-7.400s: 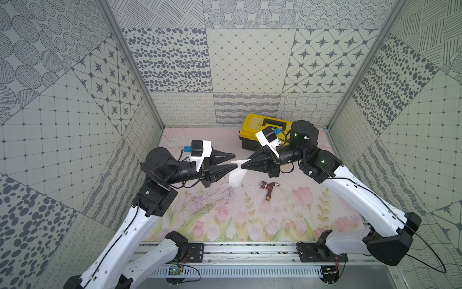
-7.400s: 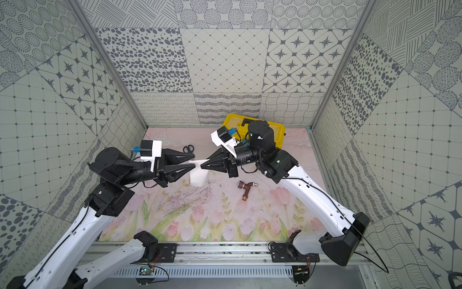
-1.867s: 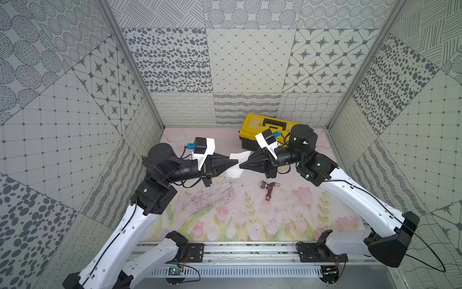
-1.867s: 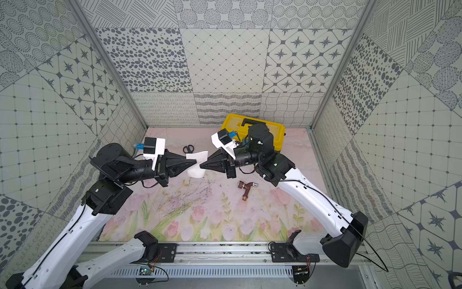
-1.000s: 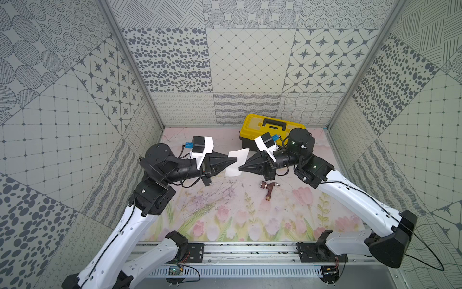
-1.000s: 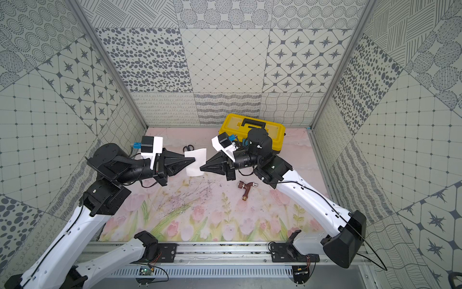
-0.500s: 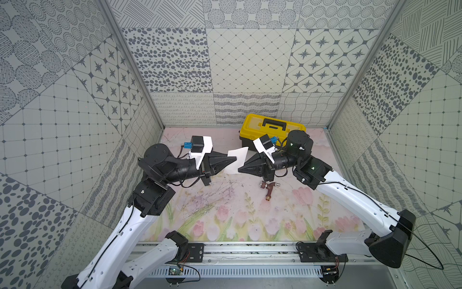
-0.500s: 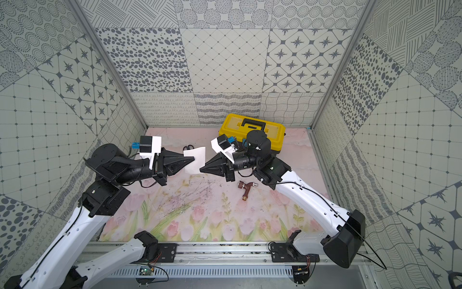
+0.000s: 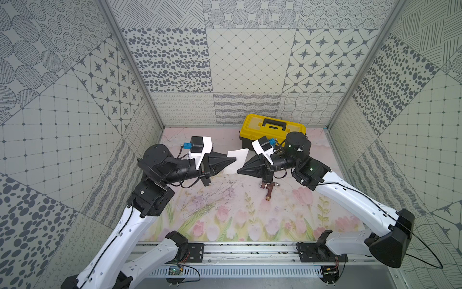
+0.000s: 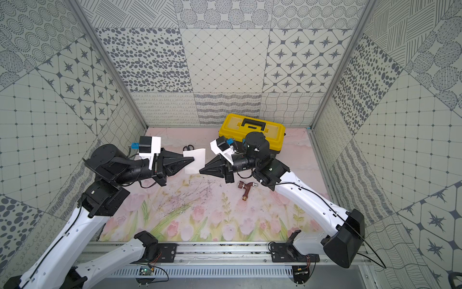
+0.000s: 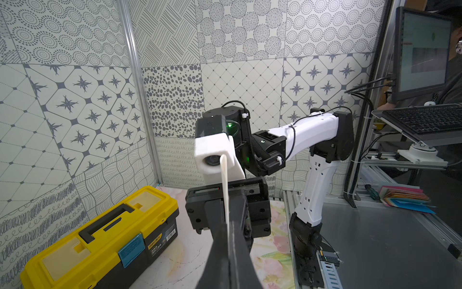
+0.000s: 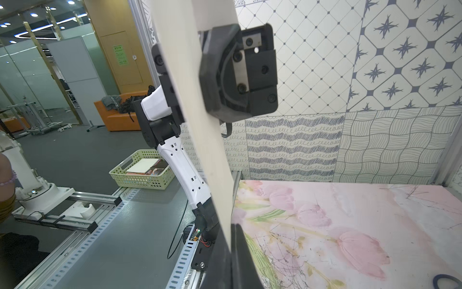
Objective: Fold the square paper along the opposite sides
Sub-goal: Smooth out the paper.
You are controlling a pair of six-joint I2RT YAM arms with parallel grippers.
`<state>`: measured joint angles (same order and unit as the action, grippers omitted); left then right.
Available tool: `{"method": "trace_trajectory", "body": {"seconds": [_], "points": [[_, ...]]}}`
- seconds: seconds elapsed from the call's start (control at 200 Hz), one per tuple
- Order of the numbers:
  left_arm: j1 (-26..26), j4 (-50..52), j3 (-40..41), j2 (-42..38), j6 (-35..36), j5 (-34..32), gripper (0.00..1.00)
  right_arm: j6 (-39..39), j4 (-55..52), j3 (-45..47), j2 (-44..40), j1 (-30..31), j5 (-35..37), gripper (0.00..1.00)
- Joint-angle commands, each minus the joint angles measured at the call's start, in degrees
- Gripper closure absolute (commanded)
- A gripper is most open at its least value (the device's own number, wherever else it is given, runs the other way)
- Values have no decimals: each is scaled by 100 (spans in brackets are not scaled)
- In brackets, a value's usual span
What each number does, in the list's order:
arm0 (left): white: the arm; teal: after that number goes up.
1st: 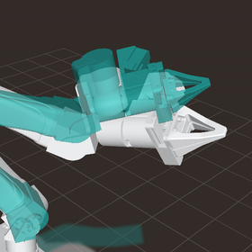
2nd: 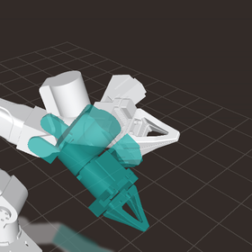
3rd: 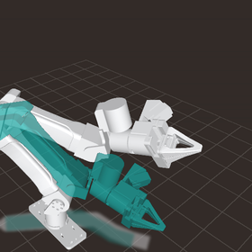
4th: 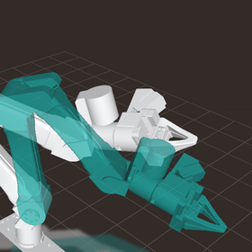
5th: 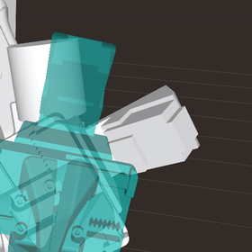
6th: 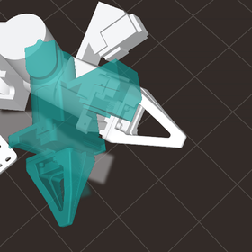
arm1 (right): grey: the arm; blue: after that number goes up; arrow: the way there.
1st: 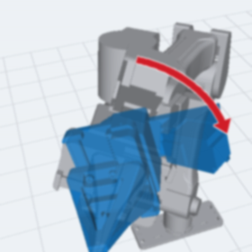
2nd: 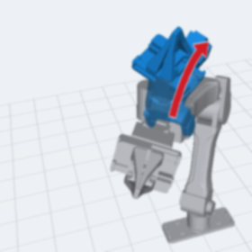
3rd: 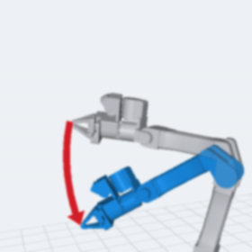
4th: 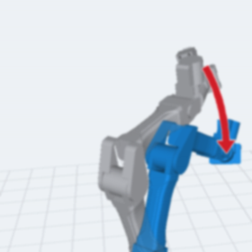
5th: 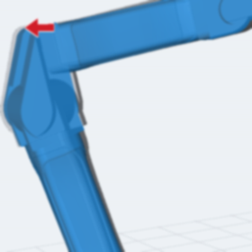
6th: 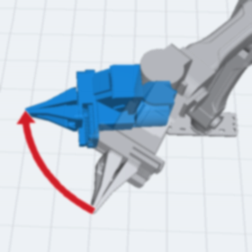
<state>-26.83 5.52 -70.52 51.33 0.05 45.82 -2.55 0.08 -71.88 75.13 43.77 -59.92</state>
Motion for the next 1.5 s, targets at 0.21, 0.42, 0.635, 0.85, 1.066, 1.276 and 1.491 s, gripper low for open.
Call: {"method": "trace_trajectory", "body": {"seconds": [0.21,0.42,0.635,0.85,1.066,1.276,1.491], "points": [[-7,-547,-102,-36,-16,-32,100,80,-93,174,-157,43,130,100],[-11,-543,-113,-79,-21,-66,100,100,-115,209,-206,63,164,100],[-8,-543,-120,-97,-32,-39,100,114,-96,238,-177,63,215,100],[-7,-528,-111,-107,-33,-41,100,115,-96,231,-175,62,229,85],[-7,-534,-85,-110,-32,-45,100,132,-93,244,-210,62,256,100],[-5,-534,-76,-110,-14,-96,100,130,-96,307,-253,71,248,100],[-7,-604,47,-179,-74,-355,100,45,-60,730,-377,73,572,36]]}}
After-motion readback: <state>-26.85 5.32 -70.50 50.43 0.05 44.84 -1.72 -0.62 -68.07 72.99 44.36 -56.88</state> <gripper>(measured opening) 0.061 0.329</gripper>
